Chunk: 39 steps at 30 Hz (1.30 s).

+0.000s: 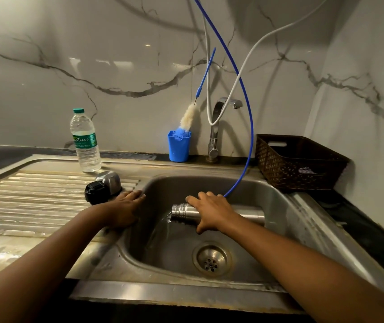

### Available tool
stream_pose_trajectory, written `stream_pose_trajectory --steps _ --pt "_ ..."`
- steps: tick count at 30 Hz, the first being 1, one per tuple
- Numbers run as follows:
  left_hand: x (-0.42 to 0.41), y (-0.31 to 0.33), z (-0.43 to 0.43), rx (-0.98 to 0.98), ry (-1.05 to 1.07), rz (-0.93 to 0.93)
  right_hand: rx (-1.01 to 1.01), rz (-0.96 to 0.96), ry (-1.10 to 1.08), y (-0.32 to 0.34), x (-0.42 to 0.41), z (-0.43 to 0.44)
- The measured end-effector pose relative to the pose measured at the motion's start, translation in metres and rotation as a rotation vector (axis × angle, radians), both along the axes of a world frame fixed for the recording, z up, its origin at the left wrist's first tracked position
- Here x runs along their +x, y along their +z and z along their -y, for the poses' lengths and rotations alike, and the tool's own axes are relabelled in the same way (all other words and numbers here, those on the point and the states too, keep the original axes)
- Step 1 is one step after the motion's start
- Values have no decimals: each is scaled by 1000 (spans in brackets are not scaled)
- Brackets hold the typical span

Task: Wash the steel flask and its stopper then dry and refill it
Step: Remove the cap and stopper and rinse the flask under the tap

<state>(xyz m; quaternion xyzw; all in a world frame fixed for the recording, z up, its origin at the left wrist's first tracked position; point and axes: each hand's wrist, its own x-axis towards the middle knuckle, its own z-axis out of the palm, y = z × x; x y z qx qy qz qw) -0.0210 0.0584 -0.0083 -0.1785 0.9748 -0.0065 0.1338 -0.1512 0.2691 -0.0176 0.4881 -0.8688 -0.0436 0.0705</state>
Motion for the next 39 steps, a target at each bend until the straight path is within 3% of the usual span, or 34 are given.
stream_pose_trajectory --steps 25,39 --pt "2 4 -8 -4 9 -2 66 -201 2 5 2 0" --pt "2 6 -11 -27 9 4 87 -313 -125 15 -2 -3"
